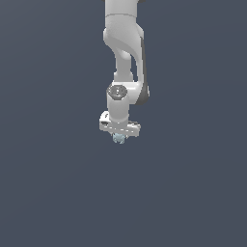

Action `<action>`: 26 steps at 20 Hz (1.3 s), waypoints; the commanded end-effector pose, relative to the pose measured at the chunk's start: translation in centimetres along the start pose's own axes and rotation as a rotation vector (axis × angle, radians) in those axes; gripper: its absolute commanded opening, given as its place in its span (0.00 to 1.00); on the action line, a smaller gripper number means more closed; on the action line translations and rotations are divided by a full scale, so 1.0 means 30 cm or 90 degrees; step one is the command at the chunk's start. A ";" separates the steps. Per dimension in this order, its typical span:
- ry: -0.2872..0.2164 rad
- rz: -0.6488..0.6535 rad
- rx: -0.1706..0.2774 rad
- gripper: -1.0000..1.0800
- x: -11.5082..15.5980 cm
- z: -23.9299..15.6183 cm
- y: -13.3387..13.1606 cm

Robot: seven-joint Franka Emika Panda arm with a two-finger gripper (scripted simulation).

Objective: Pick up the object and move it to a goal position.

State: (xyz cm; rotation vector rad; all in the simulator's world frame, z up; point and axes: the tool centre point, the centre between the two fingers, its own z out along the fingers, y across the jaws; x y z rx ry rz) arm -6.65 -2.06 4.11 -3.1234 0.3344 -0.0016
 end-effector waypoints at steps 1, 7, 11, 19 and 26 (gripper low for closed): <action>-0.001 0.000 0.000 0.00 -0.001 0.003 0.002; 0.000 0.000 0.000 0.00 0.004 -0.014 -0.006; 0.000 0.000 0.000 0.00 0.015 -0.056 -0.024; 0.000 0.000 0.000 0.00 0.060 -0.222 -0.095; 0.000 0.001 -0.001 0.00 0.119 -0.439 -0.188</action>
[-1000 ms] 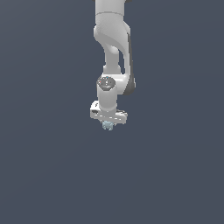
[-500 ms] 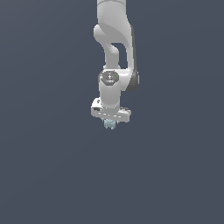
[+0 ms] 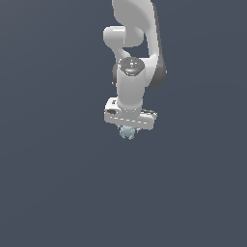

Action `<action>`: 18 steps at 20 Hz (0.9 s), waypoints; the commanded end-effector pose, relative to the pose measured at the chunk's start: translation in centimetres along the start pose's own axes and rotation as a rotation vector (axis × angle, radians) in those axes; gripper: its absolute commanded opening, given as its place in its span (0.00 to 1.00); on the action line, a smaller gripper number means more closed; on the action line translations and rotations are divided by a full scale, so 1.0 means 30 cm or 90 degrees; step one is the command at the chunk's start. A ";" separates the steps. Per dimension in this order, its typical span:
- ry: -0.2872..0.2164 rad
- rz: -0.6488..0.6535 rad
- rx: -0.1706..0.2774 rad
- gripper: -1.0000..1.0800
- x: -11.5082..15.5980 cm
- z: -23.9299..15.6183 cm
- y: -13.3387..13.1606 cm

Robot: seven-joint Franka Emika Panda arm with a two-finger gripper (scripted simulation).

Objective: Pick up the object and move it to a goal position.

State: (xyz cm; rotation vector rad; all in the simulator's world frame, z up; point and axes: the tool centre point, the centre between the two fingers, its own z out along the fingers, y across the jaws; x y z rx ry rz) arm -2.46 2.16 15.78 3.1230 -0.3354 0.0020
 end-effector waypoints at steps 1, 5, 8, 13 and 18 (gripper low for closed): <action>0.000 0.000 0.000 0.00 0.022 -0.082 -0.035; 0.000 0.000 0.000 0.00 0.059 -0.210 -0.090; 0.000 0.000 0.000 0.00 0.087 -0.304 -0.131; -0.001 0.000 0.000 0.00 0.131 -0.440 -0.192; -0.001 0.000 0.000 0.00 0.167 -0.545 -0.239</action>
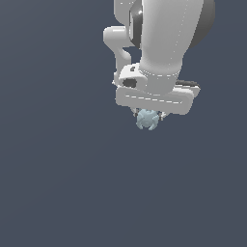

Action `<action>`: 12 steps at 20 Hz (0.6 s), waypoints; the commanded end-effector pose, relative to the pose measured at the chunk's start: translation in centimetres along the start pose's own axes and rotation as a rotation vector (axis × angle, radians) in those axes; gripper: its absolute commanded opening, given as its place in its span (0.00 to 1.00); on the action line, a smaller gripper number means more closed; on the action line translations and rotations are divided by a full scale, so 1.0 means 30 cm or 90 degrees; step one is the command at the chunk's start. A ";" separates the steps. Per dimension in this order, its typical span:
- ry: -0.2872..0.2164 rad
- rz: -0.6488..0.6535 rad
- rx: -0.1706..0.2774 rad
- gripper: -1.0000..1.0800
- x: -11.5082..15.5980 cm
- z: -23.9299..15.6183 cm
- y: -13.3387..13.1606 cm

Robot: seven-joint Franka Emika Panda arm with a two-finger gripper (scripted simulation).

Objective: Pick up the object and move it to a goal position.

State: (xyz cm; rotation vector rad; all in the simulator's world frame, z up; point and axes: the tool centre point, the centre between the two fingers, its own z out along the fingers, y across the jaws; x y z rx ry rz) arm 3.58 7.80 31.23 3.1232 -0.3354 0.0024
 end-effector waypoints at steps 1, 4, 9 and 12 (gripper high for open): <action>-0.001 0.000 0.000 0.00 0.016 -0.045 -0.020; -0.001 0.000 0.000 0.00 0.030 -0.084 -0.038; -0.001 0.000 0.000 0.00 0.047 -0.127 -0.058; -0.001 0.000 0.000 0.00 0.053 -0.139 -0.064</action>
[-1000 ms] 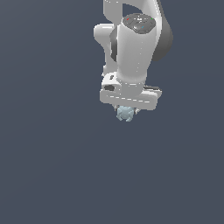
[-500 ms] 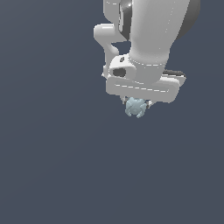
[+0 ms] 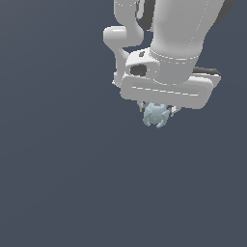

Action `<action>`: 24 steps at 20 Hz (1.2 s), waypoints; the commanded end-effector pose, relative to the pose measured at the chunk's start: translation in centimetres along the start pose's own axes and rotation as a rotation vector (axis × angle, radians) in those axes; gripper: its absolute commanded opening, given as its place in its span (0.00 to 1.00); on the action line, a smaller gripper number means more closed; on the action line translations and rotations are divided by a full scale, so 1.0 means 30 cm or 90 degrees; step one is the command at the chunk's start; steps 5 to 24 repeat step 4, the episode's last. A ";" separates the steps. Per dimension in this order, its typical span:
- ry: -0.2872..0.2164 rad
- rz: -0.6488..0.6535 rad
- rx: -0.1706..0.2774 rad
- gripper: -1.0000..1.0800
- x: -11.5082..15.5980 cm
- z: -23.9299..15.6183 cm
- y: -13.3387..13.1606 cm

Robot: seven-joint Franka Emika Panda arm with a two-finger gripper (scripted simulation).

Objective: Pick up the object and move it to a goal position.

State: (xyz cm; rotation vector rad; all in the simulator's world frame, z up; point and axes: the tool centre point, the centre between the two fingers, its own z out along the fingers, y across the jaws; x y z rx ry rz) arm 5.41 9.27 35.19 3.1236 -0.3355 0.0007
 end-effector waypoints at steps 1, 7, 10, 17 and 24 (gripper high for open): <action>0.000 0.000 0.000 0.00 0.005 -0.010 -0.004; 0.000 0.000 0.000 0.00 0.007 -0.012 -0.005; 0.000 0.000 0.000 0.00 0.007 -0.012 -0.005; 0.000 0.000 0.000 0.00 0.007 -0.012 -0.005; 0.000 0.000 0.000 0.00 0.007 -0.012 -0.005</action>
